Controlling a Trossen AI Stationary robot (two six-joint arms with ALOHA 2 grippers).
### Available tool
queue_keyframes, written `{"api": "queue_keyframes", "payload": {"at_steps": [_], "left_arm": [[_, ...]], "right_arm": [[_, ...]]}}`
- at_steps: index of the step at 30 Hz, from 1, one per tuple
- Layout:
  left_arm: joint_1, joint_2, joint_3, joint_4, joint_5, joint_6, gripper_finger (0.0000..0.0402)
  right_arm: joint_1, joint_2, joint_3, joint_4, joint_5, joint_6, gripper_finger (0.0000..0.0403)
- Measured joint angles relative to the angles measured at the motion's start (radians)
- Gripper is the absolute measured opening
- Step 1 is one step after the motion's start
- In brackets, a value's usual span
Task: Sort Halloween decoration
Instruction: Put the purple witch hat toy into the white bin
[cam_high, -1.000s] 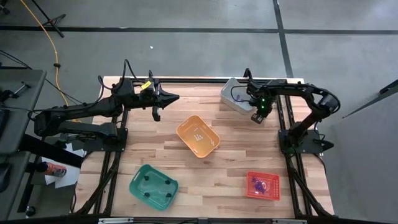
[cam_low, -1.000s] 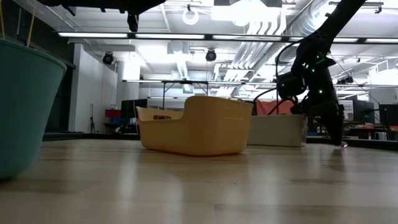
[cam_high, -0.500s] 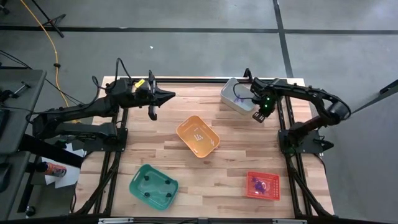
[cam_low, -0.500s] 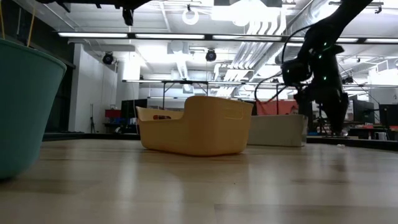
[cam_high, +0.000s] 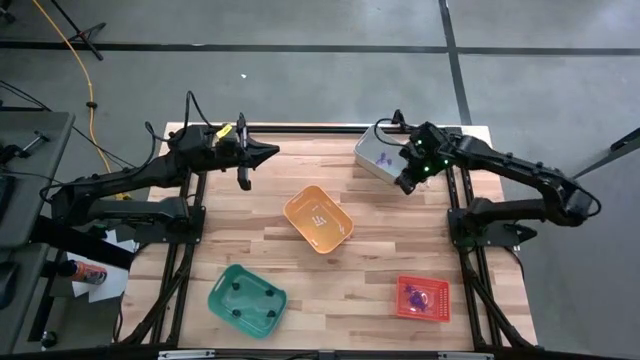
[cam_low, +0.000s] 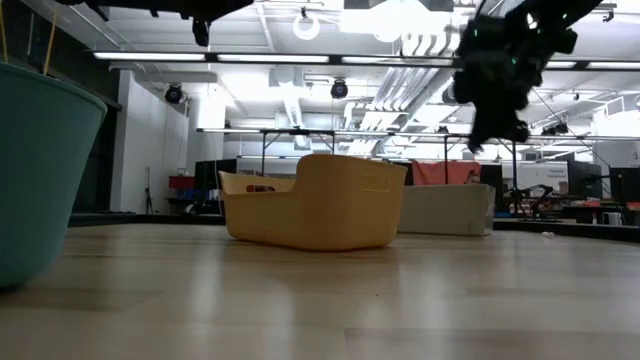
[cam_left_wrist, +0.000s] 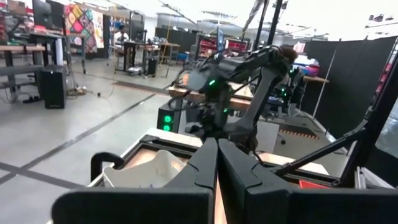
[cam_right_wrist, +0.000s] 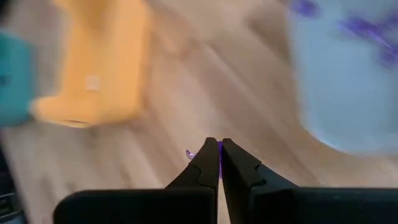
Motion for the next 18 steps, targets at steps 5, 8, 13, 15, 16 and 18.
{"api": "queue_keyframes", "payload": {"at_steps": [5, 8, 13, 15, 16, 18], "left_arm": [[0.0, 0.0, 0.0, -0.024, 0.0, 0.0, 0.0], [0.0, 0.0, 0.0, -0.029, 0.0, -0.01, 0.0], [0.0, 0.001, 0.0, -0.022, 0.0, -0.018, 0.0], [0.0, 0.01, 0.0, -0.007, 0.0, -0.042, 0.0], [-0.001, 0.02, 0.0, 0.011, 0.001, -0.066, 0.0], [-0.003, 0.044, 0.001, 0.039, 0.023, -0.116, 0.0]], "right_arm": [[0.184, -0.009, 0.0, 0.201, -0.033, 0.082, 0.0], [0.294, 0.012, 0.0, 0.368, -0.019, 0.089, 0.0], [0.412, 0.045, 0.0, 0.706, 0.066, 0.082, 0.0], [0.431, 0.054, 0.0, 0.853, 0.109, 0.08, 0.0], [0.433, 0.058, 0.0, 0.92, 0.126, 0.08, 0.0], [0.429, 0.063, 0.001, 1.033, 0.157, 0.078, 0.0]]}}
